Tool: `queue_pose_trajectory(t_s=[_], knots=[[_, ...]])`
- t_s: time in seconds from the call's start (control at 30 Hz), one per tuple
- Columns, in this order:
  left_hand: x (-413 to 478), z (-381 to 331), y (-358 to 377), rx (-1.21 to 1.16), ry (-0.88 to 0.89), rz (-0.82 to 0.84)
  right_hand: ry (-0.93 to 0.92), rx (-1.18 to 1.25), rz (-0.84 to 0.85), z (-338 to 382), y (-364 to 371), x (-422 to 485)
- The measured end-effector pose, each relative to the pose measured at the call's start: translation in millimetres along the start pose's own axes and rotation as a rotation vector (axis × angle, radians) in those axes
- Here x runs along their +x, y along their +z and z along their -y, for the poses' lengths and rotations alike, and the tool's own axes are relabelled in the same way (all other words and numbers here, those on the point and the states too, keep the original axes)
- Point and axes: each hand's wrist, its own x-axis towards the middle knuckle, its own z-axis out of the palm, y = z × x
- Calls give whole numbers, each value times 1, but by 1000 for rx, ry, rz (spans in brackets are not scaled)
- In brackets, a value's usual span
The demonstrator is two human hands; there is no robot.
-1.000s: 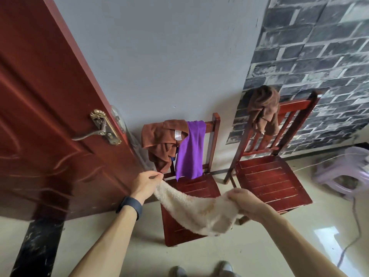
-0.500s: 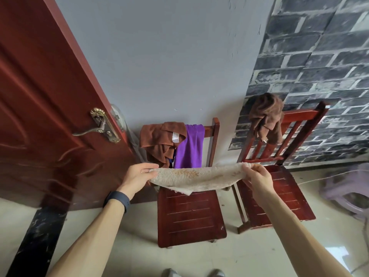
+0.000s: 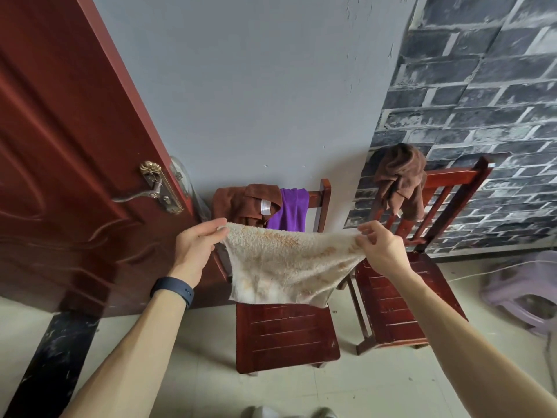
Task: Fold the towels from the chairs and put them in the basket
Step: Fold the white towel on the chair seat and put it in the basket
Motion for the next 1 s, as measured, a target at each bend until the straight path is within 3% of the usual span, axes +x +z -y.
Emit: queue_pose_trajectory(t_s=[0.13,0.33,0.4,0.57,0.77,1.0], knots=[[-2,15,-9,22,-1,-59,62,121,-96,11,6,1],[-4,30,-24,53,-34,-39,126,381,-10,9,24,-7],[-5,36,-29,188,-11,50,84,294,37,4,30,-16],[-20,77,-37,864,61,258,-1,-74,109,-30,63,-41],[-42,160,-50,1117,5,298,20,-233,199,-79,100,-95],[-58,194,-56,1392,93,339,17,-334,212,-131,117,-124]])
